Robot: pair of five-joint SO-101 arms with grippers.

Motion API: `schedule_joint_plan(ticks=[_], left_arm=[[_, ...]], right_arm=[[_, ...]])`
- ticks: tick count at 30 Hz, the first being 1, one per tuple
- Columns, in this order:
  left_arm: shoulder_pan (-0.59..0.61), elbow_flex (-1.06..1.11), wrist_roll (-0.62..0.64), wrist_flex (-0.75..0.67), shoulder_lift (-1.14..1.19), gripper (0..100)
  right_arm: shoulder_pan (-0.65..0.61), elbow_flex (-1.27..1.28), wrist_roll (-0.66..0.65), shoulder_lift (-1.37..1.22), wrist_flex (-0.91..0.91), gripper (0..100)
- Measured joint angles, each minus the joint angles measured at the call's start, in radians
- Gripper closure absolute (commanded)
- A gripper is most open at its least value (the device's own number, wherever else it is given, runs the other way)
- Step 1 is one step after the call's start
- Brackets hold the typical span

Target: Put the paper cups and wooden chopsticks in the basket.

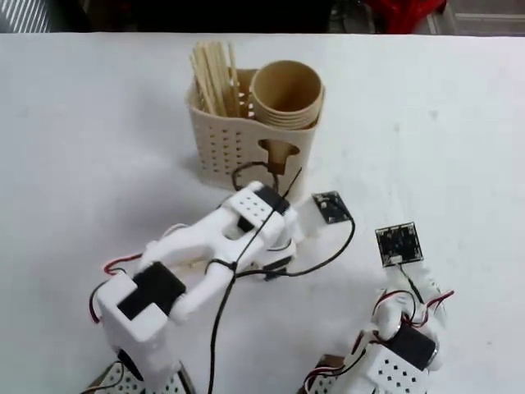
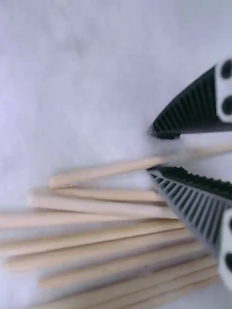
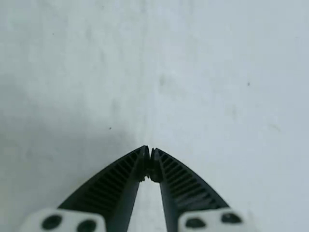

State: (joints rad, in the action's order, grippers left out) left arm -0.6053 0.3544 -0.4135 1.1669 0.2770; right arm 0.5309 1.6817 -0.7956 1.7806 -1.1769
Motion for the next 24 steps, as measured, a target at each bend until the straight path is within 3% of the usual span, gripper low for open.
schedule_joint_plan(ticks=[11,17,24], left_arm=[[0.017,-0.006,0.0,0.014,0.006,98],[0.04,-0.072,0.0,0.169,-0.029,98],[0.043,-0.224,0.0,0.362,-0.226,98]], right_arm=[[0.0,0.0,0.0,0.0,0.0,98.1],[0.0,0.0,0.0,0.0,0.0,98.1],[0.0,0.0,0.0,0.0,0.0,98.1]])
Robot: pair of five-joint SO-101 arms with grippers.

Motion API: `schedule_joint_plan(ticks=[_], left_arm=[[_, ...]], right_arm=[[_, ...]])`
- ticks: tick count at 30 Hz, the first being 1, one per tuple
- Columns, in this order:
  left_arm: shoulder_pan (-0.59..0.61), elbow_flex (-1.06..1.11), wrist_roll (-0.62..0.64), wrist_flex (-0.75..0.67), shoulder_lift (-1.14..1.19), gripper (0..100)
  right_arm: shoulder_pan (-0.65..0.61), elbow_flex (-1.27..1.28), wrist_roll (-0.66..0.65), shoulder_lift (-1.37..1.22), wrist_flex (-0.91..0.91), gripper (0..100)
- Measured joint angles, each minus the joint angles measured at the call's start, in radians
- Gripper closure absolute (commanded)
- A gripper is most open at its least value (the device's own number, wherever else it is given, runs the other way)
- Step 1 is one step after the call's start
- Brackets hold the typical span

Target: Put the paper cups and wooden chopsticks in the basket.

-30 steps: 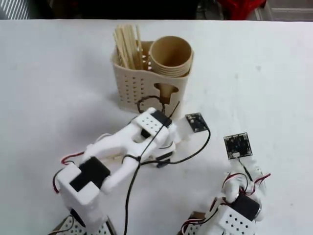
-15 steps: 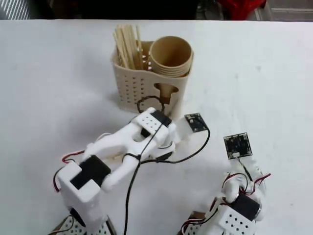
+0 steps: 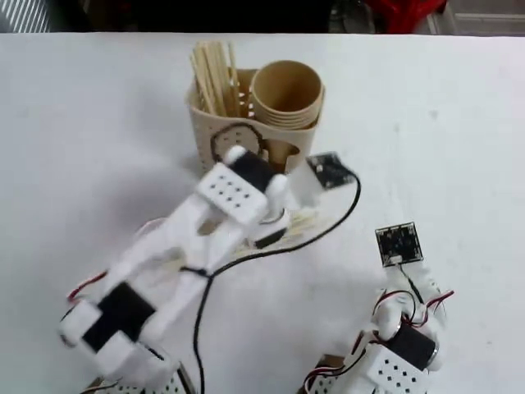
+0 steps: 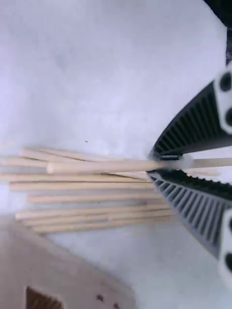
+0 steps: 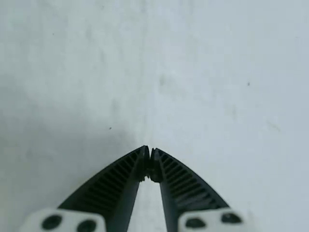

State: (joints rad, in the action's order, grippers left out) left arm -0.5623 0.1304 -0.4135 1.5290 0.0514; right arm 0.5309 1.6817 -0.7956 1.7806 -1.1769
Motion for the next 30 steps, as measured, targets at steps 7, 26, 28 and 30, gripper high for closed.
schedule_joint_plan(ticks=[7,26,28,30], left_arm=[[0.008,-0.295,0.0,0.087,-0.281,98],[0.278,-0.367,0.181,-0.786,-0.37,98],[0.301,-0.302,0.236,-0.839,-0.37,98],[0.319,-0.25,0.276,-0.862,-0.368,97]], right_arm=[[0.0,0.0,0.0,0.0,0.0,98.1],[0.0,0.0,0.0,0.0,0.0,98.1],[0.0,0.0,0.0,0.0,0.0,98.1],[0.0,0.0,0.0,0.0,0.0,98.1]])
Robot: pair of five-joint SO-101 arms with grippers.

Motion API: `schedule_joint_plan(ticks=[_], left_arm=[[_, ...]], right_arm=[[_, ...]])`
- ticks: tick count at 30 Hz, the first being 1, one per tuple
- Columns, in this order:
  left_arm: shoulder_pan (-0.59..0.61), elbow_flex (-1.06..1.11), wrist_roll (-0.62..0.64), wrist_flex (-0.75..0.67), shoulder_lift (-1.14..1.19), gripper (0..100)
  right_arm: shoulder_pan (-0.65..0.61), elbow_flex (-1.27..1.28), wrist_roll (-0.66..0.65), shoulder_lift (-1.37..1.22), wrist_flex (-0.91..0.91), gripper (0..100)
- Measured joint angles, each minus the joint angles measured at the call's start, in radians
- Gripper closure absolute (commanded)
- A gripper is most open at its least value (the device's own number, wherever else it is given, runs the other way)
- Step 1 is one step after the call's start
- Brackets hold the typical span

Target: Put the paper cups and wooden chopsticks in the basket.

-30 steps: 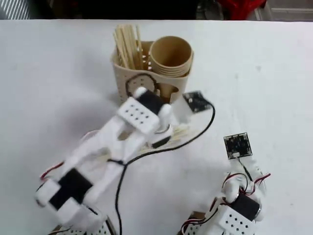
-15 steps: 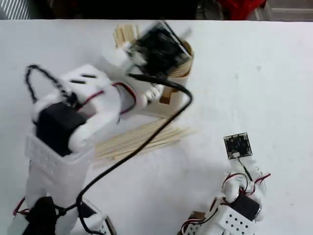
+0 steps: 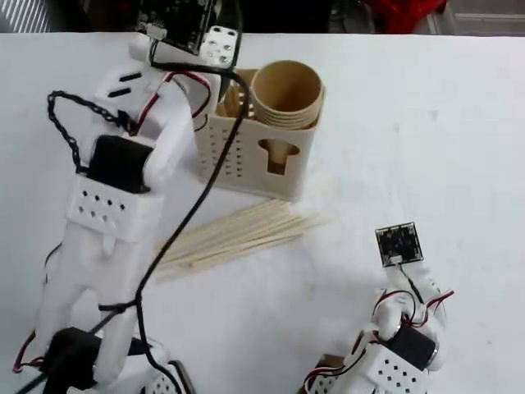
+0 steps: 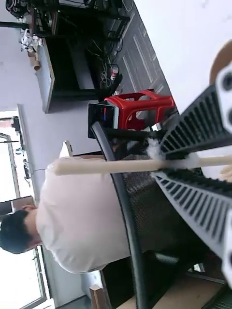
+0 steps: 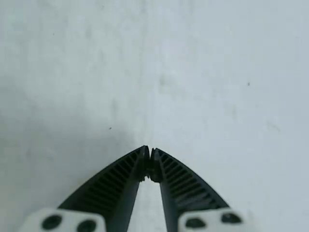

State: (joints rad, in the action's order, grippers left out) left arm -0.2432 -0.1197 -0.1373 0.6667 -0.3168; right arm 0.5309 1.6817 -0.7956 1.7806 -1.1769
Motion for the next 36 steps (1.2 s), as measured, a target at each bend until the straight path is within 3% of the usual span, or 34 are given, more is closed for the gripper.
schedule_joint_plan(ticks=[5,17,20,24,29,33,36], left_arm=[[0.037,0.104,0.034,-0.035,0.0,92],[0.046,0.164,0.037,-0.02,0.0,92],[0.046,0.164,0.037,0.078,-0.017,92],[0.023,0.164,0.025,0.336,-0.084,92],[-0.064,0.232,-0.13,0.647,-0.143,92],[-0.172,0.468,-0.239,0.655,-0.144,92],[-0.221,0.718,-0.276,0.525,-0.144,92]], right_arm=[[0.0,0.0,0.0,0.0,0.0,98.1],[0.0,0.0,0.0,0.0,0.0,98.1],[0.0,0.0,0.0,0.0,0.0,98.1],[0.0,0.0,0.0,0.0,0.0,98.1],[0.0,0.0,0.0,0.0,0.0,98.1],[0.0,0.0,0.0,0.0,0.0,98.1],[0.0,0.0,0.0,0.0,0.0,98.1]])
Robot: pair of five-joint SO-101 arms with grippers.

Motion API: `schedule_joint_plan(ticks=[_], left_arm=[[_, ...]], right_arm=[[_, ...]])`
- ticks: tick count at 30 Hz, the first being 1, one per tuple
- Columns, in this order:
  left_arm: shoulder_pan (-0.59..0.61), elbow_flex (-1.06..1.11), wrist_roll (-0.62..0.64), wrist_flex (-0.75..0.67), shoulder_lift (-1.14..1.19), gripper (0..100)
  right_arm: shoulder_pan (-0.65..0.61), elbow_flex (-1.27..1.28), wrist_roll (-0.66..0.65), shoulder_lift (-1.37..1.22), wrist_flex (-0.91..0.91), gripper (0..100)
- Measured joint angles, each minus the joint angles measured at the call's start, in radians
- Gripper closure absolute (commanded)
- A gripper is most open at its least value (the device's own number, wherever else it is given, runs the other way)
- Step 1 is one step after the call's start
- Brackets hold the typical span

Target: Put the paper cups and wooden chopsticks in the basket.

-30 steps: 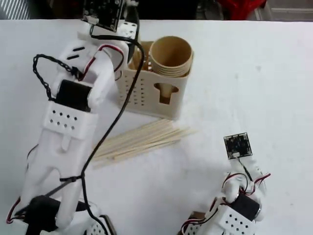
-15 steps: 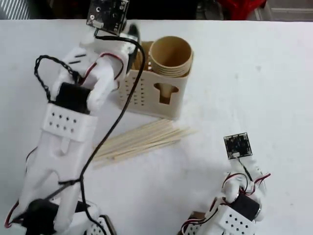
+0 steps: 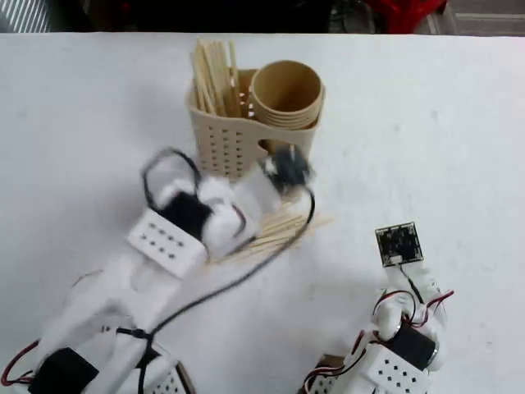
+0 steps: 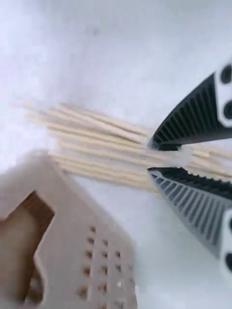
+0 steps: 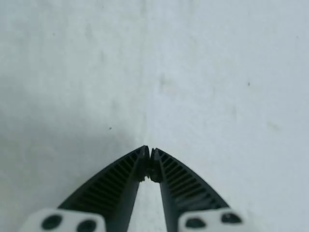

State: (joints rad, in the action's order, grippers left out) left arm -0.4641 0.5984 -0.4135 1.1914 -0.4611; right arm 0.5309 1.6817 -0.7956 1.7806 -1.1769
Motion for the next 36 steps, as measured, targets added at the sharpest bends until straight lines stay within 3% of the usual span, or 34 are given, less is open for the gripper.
schedule_joint_plan(ticks=[4,10,21,26,36], left_arm=[[-0.005,0.262,-0.06,-0.218,0.0,92],[-0.005,0.304,-0.097,-0.293,0.107,89],[0.029,0.043,-0.097,-0.305,0.519,89],[0.032,0.003,-0.097,-0.288,0.552,98],[0.037,-0.012,-0.097,-0.262,0.552,98]], right_arm=[[0.0,0.0,0.0,0.0,0.0,98.1],[0.0,0.0,0.0,0.0,0.0,98.1],[0.0,0.0,0.0,0.0,0.0,98.1],[0.0,0.0,0.0,0.0,0.0,98.1],[0.0,0.0,0.0,0.0,0.0,98.1]])
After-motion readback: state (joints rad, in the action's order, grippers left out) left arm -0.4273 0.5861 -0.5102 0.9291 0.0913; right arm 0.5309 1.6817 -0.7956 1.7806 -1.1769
